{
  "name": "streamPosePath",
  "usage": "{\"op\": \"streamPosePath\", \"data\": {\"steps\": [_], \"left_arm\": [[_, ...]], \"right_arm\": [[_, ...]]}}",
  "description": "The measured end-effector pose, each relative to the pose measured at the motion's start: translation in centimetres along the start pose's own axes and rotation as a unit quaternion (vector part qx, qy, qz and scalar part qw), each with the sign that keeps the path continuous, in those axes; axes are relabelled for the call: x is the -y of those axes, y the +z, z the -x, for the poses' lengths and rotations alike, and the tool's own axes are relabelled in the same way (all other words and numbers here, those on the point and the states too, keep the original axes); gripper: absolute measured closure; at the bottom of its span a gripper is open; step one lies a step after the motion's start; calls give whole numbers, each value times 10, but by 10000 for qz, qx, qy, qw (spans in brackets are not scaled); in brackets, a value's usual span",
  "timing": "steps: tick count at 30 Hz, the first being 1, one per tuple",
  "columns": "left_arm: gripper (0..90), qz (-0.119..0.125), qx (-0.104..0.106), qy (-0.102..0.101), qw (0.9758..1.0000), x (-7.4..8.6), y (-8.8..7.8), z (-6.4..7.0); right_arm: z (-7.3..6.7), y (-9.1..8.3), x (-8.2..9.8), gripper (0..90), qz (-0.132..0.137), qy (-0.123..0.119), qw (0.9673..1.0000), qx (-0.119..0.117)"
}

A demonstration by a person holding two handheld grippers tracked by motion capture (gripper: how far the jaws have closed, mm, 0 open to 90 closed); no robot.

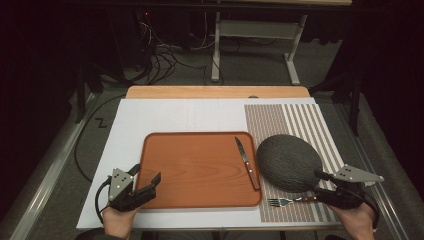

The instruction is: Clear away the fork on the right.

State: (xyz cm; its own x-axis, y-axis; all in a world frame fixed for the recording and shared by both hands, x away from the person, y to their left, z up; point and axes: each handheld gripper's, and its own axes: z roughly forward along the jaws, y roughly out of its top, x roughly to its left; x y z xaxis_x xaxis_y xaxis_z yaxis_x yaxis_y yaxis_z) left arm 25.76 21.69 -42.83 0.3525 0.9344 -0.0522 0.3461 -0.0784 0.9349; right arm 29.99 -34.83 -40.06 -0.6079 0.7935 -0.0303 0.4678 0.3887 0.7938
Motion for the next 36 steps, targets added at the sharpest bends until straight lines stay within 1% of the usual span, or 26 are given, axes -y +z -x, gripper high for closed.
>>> {"op": "streamPosePath", "data": {"steps": [2, 3, 4, 6, 8, 10, 11, 12, 14, 15, 17, 20, 21, 22, 25, 26, 27, 28, 30, 35, 36], "left_arm": [[260, 3, 1, 2, 10000, 0, 0, 0], [260, 3, 2, 3, 10000, 0, 0, 0], [260, 3, 3, 3, 10000, 0, 0, 0], [260, 0, 3, 2, 10000, 0, 0, 0], [260, -3, 0, 4, 10000, 0, 0, 0], [260, 3, -6, -1, 10000, 0, 0, 0], [259, 3, -11, 0, 10000, 0, 0, 0], [259, 4, -12, -3, 10000, 0, 0, 0], [260, 0, -15, 9, 10000, 0, 0, 0], [260, -7, -17, 16, 10000, 0, 0, 1], [260, -12, -18, 21, 10000, 0, 0, 1], [260, -2, -19, 16, 10000, 0, 0, 1], [260, 3, -16, 15, 10000, 0, 0, 1], [260, 2, -16, 16, 10000, 0, 0, 1], [260, -3, -19, 18, 10000, 0, 0, 1], [260, -4, -20, 18, 10000, 0, 0, 1], [260, -6, -22, 18, 10000, 0, 0, 1], [260, -7, -24, 17, 10000, 0, 0, 1], [260, -16, -31, 28, 10000, 0, 0, 1], [260, -16, -33, 27, 10000, 0, 0, 1], [260, -14, -33, 23, 10000, 0, 0, 1]], "right_arm": [[0, -1, 0, 470, -30, -21, 10000, 7], [1, -4, 2, 479, -128, -41, 9999, 39], [1, -4, 2, 479, -128, -41, 9999, 39], [3, -6, 4, 488, -237, -68, 9997, 54], [3, -7, 4, 490, -268, -69, 9996, 56], [4, -7, 6, 496, -345, -62, 9994, 41], [4, -7, 7, 502, -437, -69, 9990, 17], [4, -7, 7, 502, -437, -69, 9990, 17], [5, -7, 8, 504, -537, -98, 9985, -10], [6, -8, 9, 505, -634, -100, 9979, -40], [6, -8, 10, 506, -653, -89, 9978, -51], [8, -9, 13, 509, -796, -94, 9967, -99], [7, -8, 14, 512, -895, -97, 9958, -139], [7, -8, 14, 512, -895, -97, 9958, -139], [6, -6, 16, 515, -1085, -134, 9938, -208], [6, -6, 16, 515, -1085, -134, 9938, -208], [6, -4, 17, 516, -1161, -175, 9928, -237], [6, -4, 17, 515, -1196, -161, 9924, -248], [6, -3, 17, 515, -1212, -198, 9921, -263], [6, 0, 17, 507, -1383, -243, 9895, -337], [6, 1, 17, 503, -1403, -282, 9891, -353]]}}
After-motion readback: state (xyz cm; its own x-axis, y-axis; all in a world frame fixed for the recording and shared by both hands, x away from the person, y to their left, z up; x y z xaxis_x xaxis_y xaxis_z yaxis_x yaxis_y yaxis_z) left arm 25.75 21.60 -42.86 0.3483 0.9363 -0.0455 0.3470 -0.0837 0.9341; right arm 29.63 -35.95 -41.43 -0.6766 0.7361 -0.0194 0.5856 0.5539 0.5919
